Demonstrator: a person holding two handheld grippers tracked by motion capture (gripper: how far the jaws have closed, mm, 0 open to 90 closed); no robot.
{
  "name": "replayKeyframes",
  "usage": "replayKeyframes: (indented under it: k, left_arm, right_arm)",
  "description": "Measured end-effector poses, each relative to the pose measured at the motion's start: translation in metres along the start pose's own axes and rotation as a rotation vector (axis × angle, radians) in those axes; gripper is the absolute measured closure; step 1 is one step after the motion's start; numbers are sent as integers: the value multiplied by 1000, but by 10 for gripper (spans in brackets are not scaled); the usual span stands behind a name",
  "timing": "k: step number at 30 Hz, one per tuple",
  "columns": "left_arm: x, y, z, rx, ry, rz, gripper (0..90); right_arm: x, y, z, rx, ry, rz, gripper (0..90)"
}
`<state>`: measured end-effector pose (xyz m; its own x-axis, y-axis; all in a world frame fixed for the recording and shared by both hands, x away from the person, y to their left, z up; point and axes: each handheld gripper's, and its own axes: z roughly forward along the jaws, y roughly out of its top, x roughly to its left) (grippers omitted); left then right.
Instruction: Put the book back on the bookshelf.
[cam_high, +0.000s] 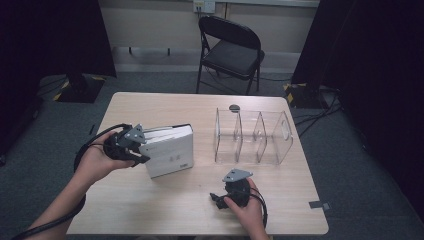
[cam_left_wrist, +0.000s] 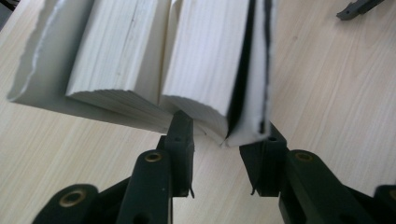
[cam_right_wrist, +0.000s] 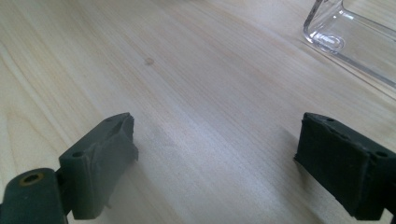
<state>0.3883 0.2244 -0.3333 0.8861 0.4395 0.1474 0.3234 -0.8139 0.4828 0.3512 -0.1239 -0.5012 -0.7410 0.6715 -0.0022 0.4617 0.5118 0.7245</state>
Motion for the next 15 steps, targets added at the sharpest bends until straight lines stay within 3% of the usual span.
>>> replayKeyframes:
  k: [2,3,9,11,15]
  left_arm:
    - [0,0,0,1,-6,3,628]
    - [-2,-1,1,-25,7,-22,627]
    - [1,-2,1,-19,-20,-26,598]
    - [0,-3,1,-22,-6,-26,582]
    - [1,-6,3,-15,2,-36,552]
  right_arm:
    - [0,0,0,0,-1,-1,100]
    - [0,0,0,0,0,0,100]
    - [0,0,0,-2,6,-6,98]
    - [1,0,0,2,13,-5,98]
    - [1,4,-1,43,22,-23,118]
